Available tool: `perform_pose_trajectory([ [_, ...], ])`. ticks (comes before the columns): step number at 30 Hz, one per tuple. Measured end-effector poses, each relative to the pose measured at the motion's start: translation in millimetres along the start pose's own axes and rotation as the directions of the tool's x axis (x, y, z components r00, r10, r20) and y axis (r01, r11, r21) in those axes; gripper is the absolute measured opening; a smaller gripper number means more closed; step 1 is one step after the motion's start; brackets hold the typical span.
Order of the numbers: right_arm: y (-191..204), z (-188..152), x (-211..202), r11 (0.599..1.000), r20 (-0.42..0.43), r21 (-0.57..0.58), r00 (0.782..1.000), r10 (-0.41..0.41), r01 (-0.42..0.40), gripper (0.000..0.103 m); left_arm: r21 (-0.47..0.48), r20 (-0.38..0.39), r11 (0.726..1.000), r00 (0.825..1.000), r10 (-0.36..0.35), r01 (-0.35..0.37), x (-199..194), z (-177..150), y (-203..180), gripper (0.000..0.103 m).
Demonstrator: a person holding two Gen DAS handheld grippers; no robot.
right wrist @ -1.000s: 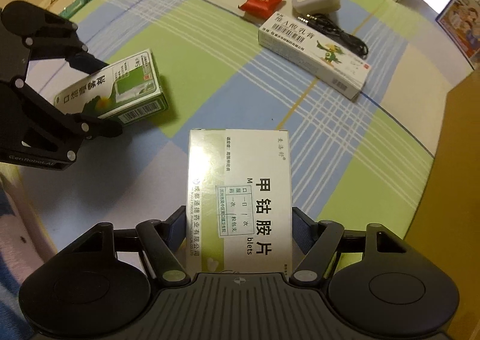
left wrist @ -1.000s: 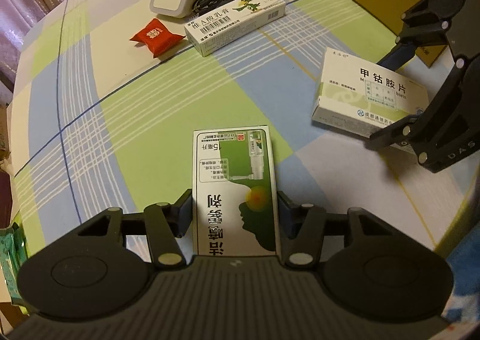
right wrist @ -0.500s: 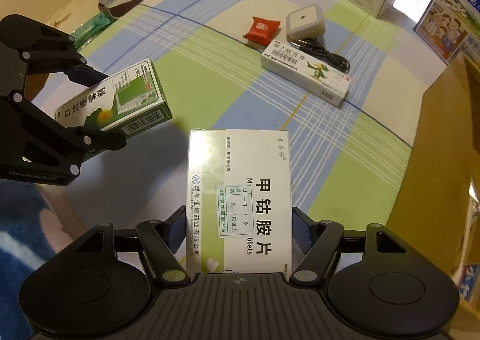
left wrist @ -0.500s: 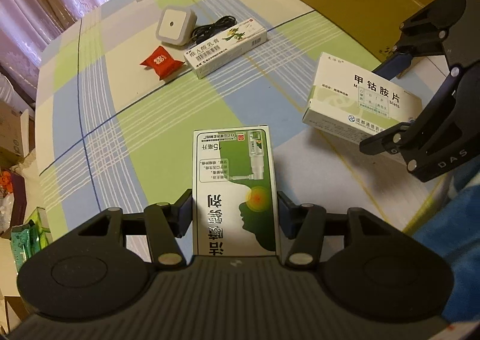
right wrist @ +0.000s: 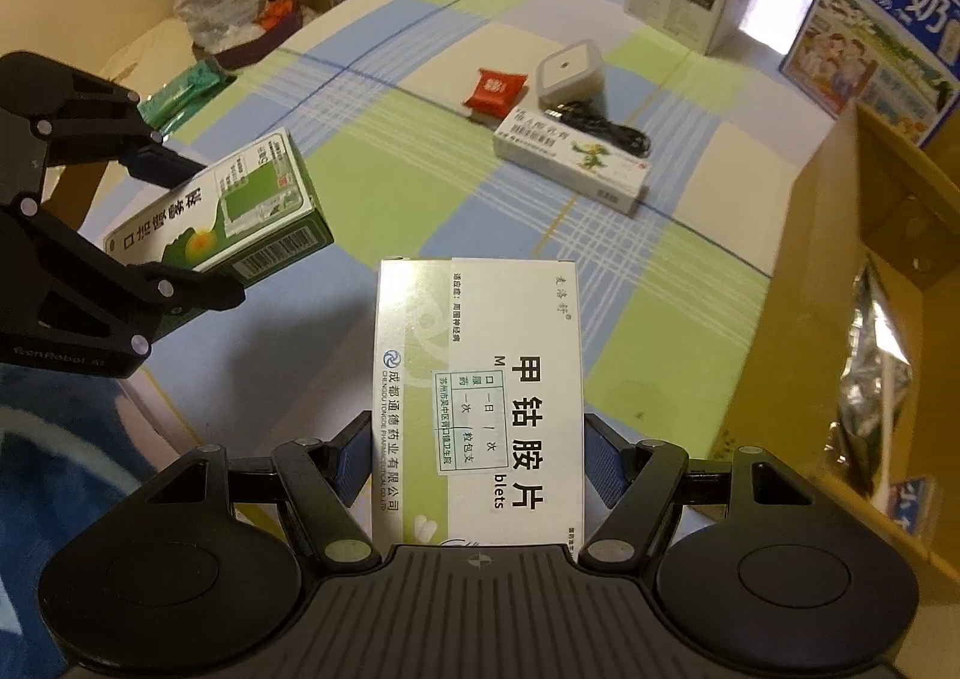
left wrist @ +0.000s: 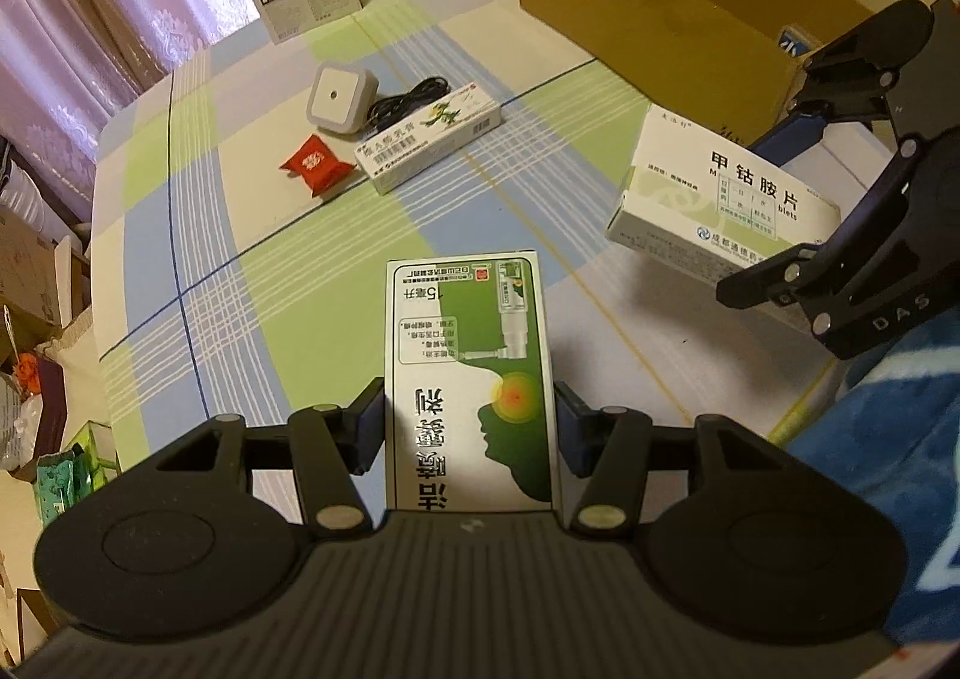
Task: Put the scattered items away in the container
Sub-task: 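Carry both medicine boxes over the open cardboard box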
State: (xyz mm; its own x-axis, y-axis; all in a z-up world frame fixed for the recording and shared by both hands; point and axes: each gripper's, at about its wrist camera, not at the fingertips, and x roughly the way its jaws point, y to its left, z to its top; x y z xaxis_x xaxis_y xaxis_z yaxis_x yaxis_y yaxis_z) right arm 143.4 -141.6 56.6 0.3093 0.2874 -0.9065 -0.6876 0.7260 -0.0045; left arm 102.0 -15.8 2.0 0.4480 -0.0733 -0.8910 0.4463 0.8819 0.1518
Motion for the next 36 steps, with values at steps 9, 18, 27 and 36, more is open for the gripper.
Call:
perform_pose_trajectory([
  [9,-22,-12,-32,0.998,0.046,0.056,0.999,-0.028,0.025,0.068,0.019,0.036,1.0,0.999,-0.013,0.012,-18,19,-24,0.051],
  [18,-54,-24,-64,0.992,0.081,0.114,0.994,-0.072,0.062,0.068,0.013,0.082,0.999,0.995,-0.051,0.05,-25,49,-48,0.051],
  [27,-92,-39,-90,0.978,0.091,0.179,0.988,-0.127,0.109,0.068,0.047,0.127,0.994,0.986,-0.107,0.102,-27,88,-87,0.051],
  [36,-129,-56,-107,0.96,0.08,0.231,0.98,-0.181,0.158,0.068,0.083,0.152,0.987,0.977,-0.147,0.136,-24,124,-117,0.051],
])
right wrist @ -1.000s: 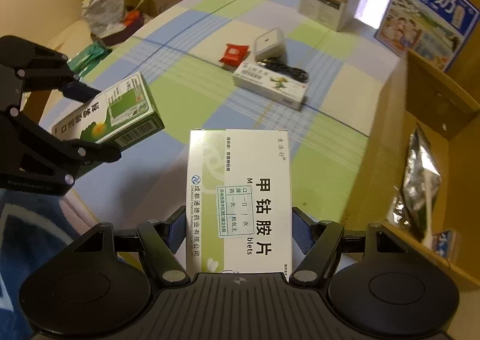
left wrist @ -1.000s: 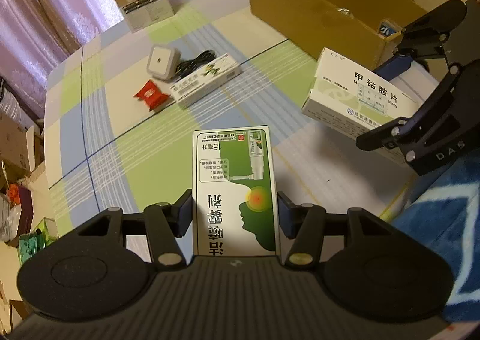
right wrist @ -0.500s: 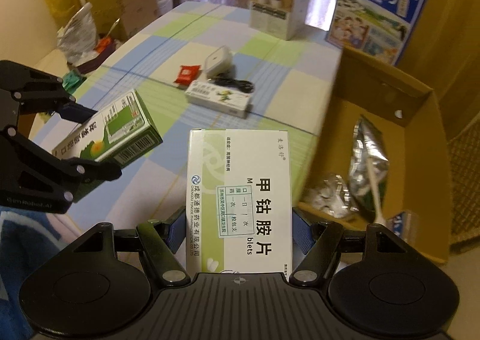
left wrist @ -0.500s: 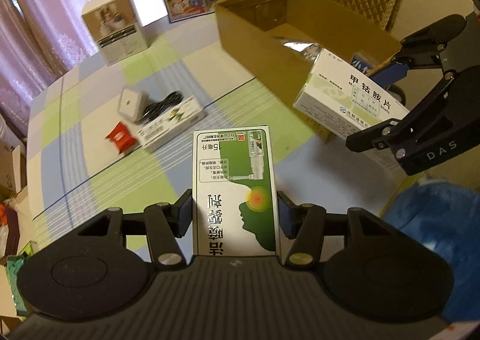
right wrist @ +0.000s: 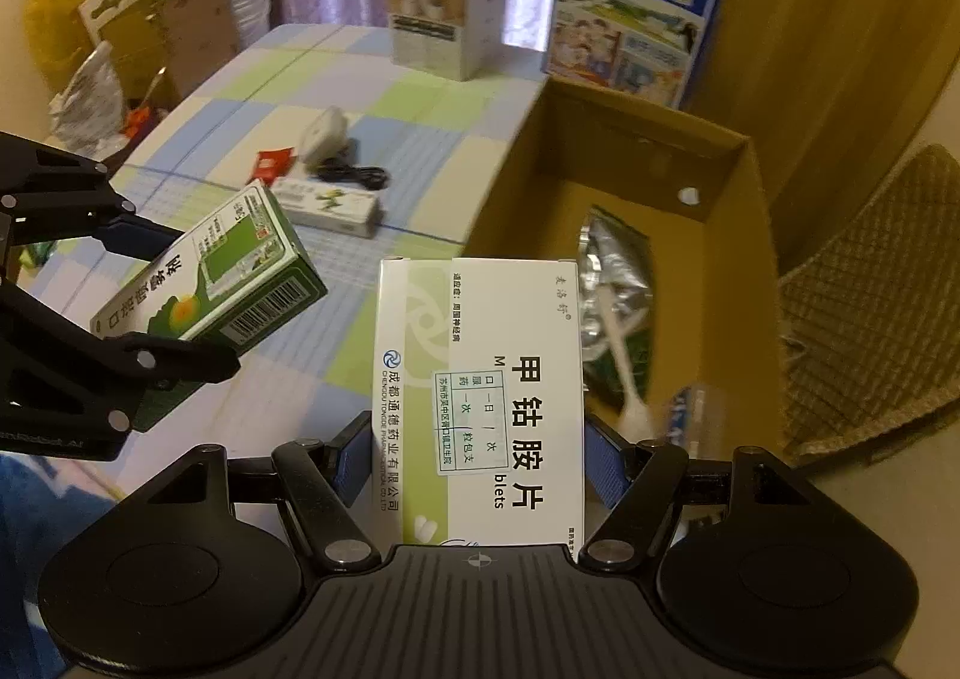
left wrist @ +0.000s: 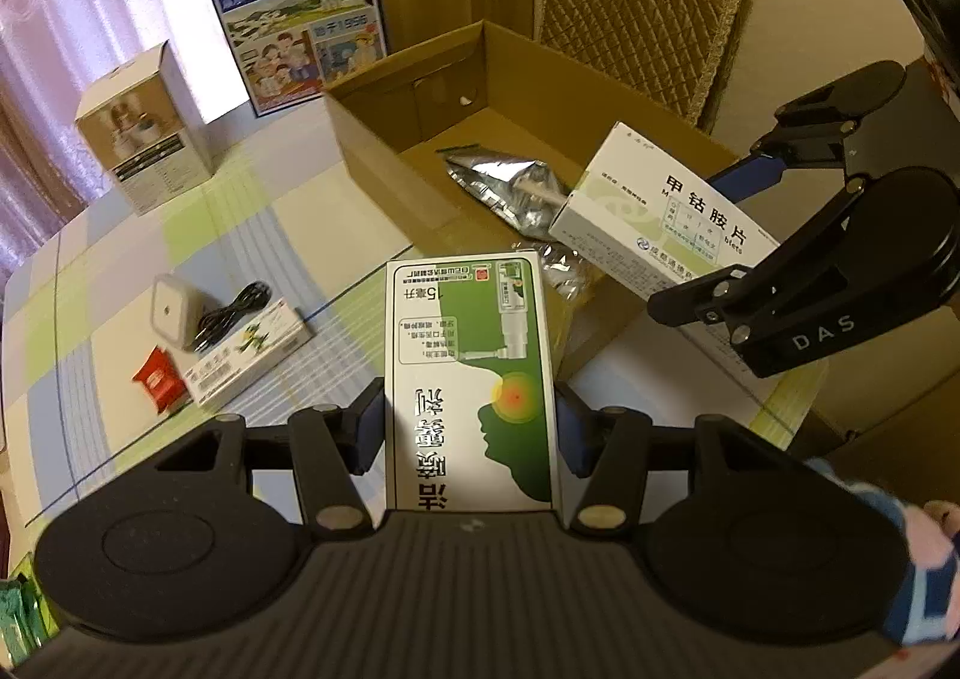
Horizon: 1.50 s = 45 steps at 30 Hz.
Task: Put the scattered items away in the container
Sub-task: 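Carry both medicine boxes over the open cardboard box, then lower the green-and-white box and open the left tool while the right tool releases the white box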
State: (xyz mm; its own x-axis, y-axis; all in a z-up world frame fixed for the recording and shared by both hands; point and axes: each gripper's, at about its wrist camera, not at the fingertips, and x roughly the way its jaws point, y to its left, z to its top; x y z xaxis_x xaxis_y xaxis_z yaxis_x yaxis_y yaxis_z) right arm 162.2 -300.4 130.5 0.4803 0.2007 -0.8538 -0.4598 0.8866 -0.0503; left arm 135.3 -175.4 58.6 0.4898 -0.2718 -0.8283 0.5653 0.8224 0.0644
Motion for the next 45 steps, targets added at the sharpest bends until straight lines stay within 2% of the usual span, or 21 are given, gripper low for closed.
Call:
perform_pose_trajectory([
  [10,-42,-3,-9,0.998,0.006,0.051,0.999,-0.044,0.043,0.068,0.003,0.014,1.0,1.0,-0.017,0.017,16,33,-16,0.051],
  [24,-88,10,-2,0.988,0.001,0.142,0.998,-0.066,0.065,0.068,-0.049,0.028,0.997,0.998,-0.056,0.058,45,70,-22,0.051],
  [38,-120,26,13,0.974,0.0,0.219,0.998,-0.063,0.061,0.068,-0.226,0.044,0.969,0.995,-0.089,0.097,78,98,-18,0.051],
  [45,-136,30,20,0.963,0.002,0.26,0.998,-0.066,0.063,0.068,-0.262,0.047,0.958,0.993,-0.104,0.113,92,107,-24,0.051],
])
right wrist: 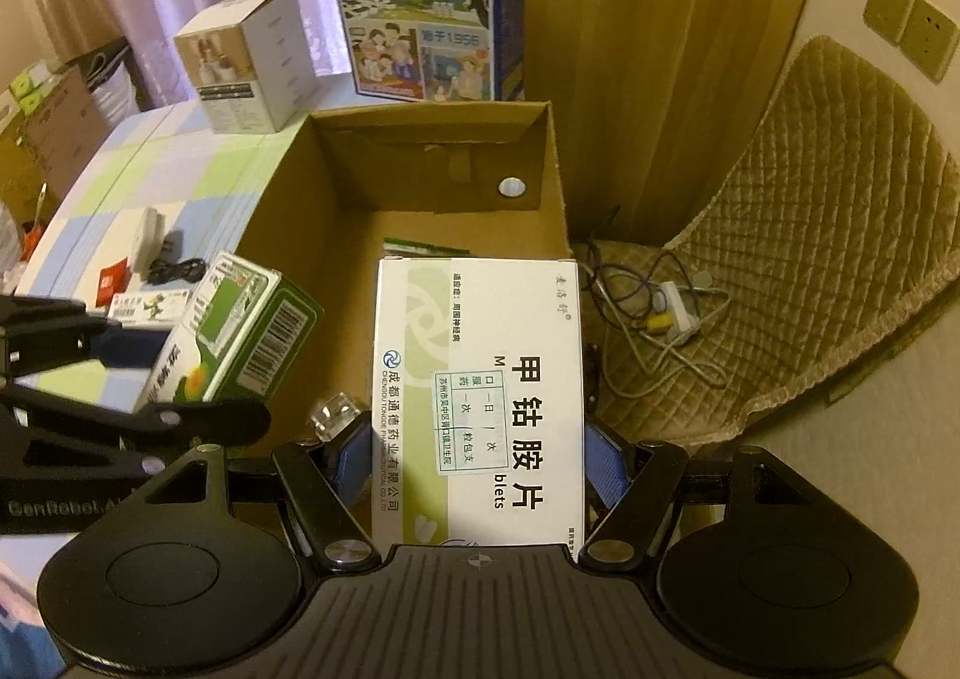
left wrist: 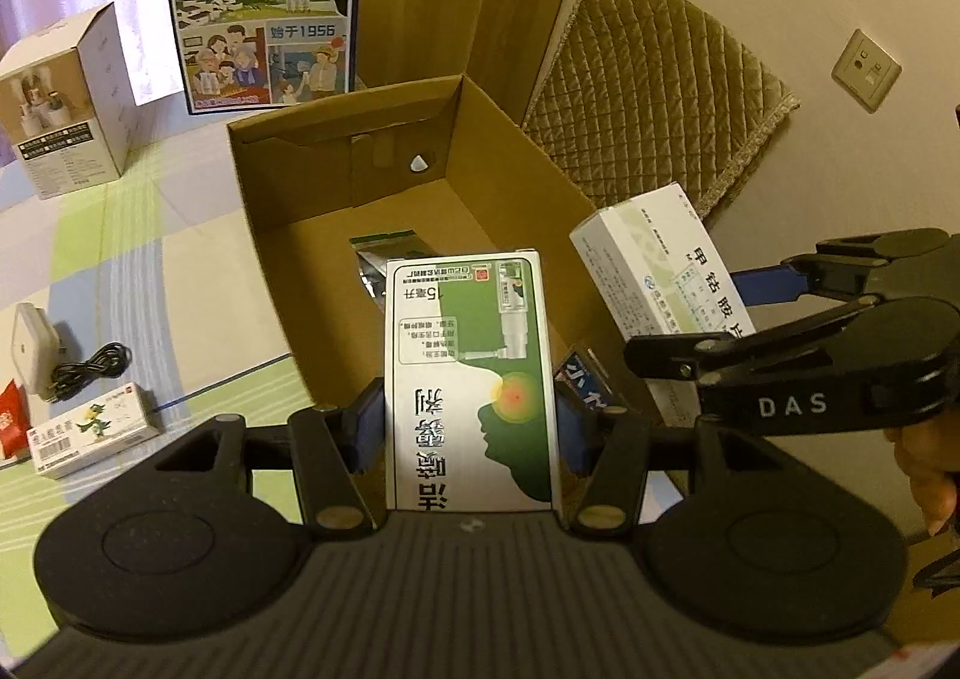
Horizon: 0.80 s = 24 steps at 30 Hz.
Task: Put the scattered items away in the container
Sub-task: 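Lower the green-and-white box and open the left tool while the right tool releases the white box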
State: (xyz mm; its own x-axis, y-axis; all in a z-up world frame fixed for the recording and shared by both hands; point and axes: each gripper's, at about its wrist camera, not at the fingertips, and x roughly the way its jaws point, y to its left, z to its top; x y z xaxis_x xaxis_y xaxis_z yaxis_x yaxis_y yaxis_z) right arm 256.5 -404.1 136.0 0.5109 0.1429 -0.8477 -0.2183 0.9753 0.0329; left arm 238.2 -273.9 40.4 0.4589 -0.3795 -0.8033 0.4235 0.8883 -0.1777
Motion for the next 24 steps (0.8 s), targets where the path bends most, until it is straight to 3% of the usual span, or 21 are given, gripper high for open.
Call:
perform_pose_trajectory([
  [18,-12,7,13,0.999,0.011,0.04,1.0,0.001,-0.002,0.068,-0.073,0.001,0.997,1.0,-0.023,0.023,23,6,9,0.05],
  [21,-12,7,13,0.999,0.013,0.044,1.0,0.006,-0.007,0.068,-0.084,0.009,0.996,1.0,-0.016,0.016,21,7,12,0.058],
  [24,-10,7,12,0.999,0.017,0.046,1.0,0.011,-0.012,0.068,-0.076,0.024,0.997,1.0,0.002,0.0,14,5,15,0.058],
])
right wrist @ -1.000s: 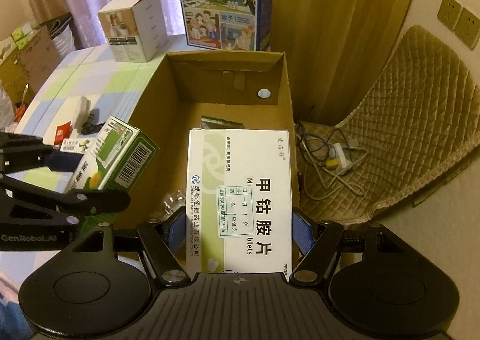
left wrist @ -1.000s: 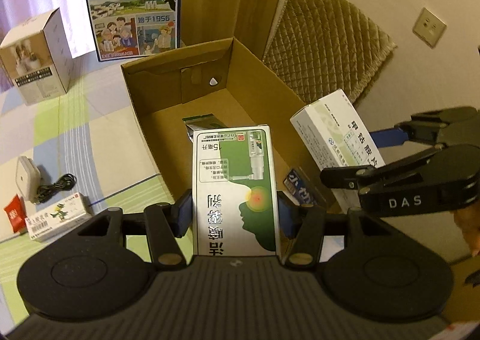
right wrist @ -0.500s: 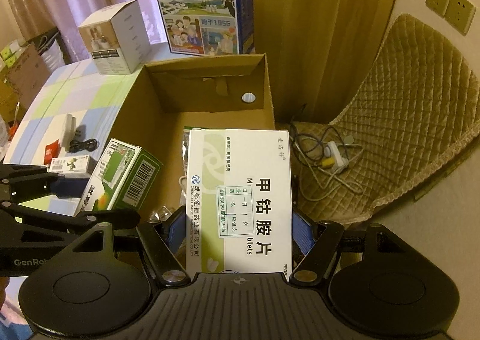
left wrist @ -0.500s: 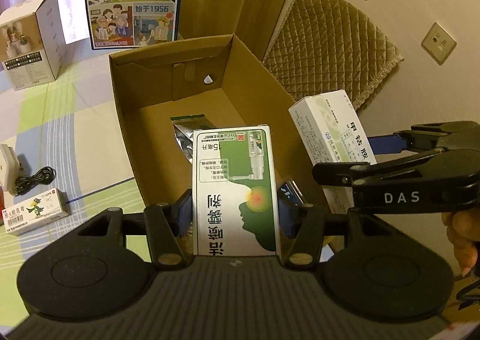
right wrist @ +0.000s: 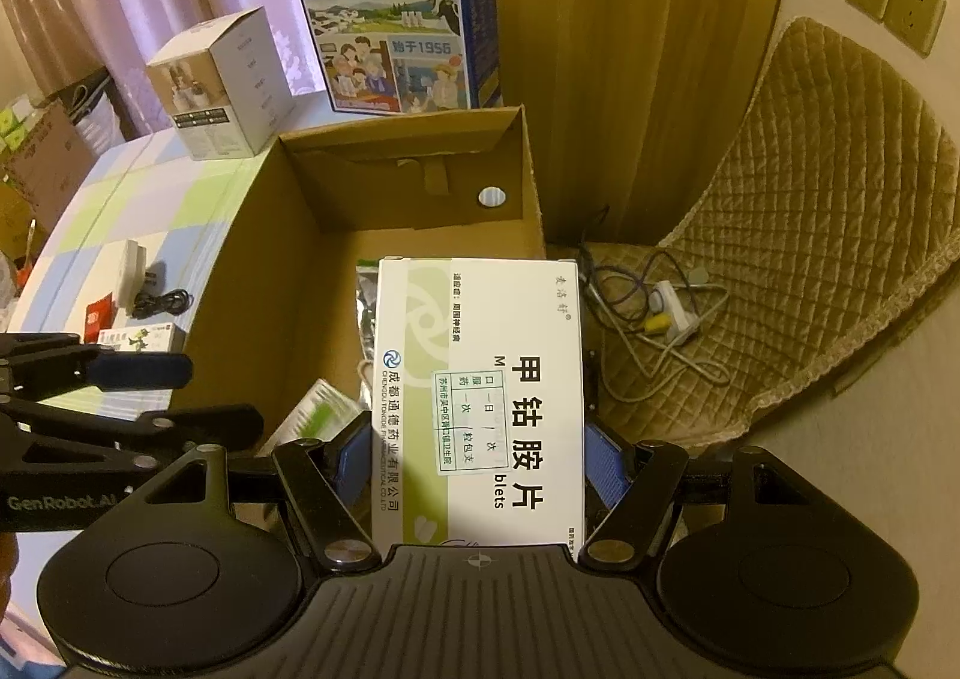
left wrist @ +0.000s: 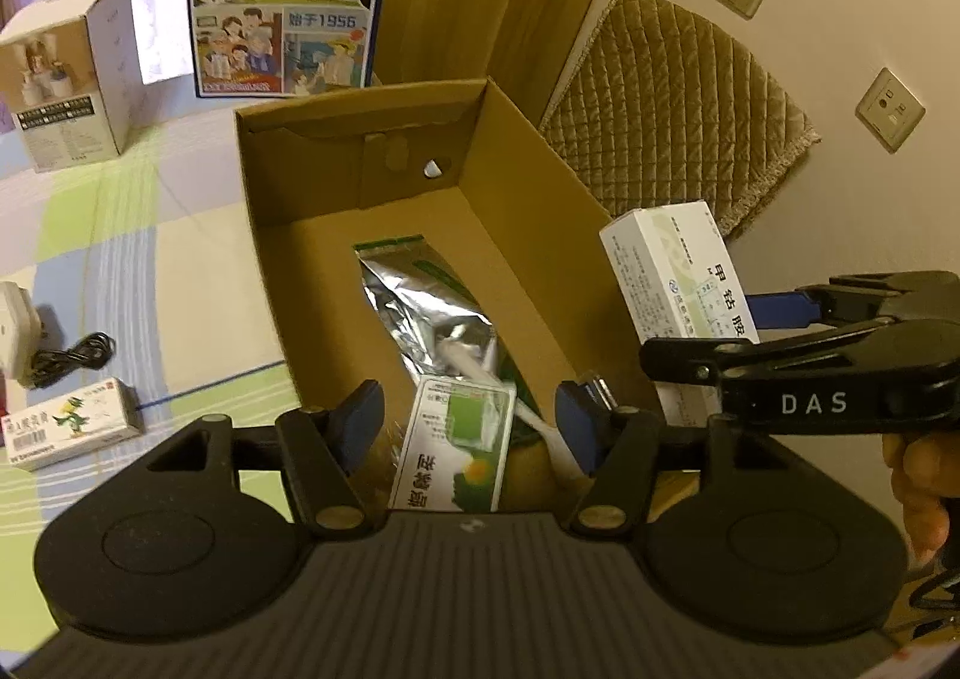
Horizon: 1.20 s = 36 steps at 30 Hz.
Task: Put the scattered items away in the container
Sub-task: 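Lower the green-and-white box and open the left tool while the right tool releases the white box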
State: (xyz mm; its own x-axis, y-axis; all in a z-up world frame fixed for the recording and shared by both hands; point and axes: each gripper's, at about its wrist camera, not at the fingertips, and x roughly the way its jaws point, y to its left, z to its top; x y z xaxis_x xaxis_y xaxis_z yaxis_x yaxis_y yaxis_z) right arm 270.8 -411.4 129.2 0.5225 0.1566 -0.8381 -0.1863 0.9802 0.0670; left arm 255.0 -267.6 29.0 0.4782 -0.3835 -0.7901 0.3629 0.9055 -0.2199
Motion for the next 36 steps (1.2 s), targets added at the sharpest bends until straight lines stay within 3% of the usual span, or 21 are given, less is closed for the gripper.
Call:
perform_pose_trajectory([
  [11,18,4,-3,1.0,0.014,-0.01,1.0,0.025,-0.025,0.068,0.04,0.029,0.996,0.997,0.076,-0.077,-25,-14,16,0.058],
  [26,43,6,11,0.999,-0.009,-0.03,1.0,0.026,-0.027,0.068,0.028,0.031,0.996,0.996,0.089,-0.09,-38,-28,35,0.059],
  [31,38,8,17,0.998,-0.006,0.025,0.999,0.049,-0.049,0.068,0.014,0.03,0.996,0.996,0.089,-0.089,-37,-30,43,0.059],
  [33,32,10,19,0.995,0.003,0.072,0.997,0.072,-0.073,0.071,0.008,0.03,0.996,0.996,0.089,-0.089,-37,-31,46,0.059],
  [35,27,11,20,0.992,0.008,0.097,0.996,0.083,-0.084,0.088,0.005,0.029,0.996,0.995,0.091,-0.091,-37,-32,48,0.06],
  [36,26,10,20,0.992,0.011,0.096,0.997,0.081,-0.082,0.088,0.005,0.028,0.996,0.995,0.092,-0.092,-37,-32,49,0.06],
])
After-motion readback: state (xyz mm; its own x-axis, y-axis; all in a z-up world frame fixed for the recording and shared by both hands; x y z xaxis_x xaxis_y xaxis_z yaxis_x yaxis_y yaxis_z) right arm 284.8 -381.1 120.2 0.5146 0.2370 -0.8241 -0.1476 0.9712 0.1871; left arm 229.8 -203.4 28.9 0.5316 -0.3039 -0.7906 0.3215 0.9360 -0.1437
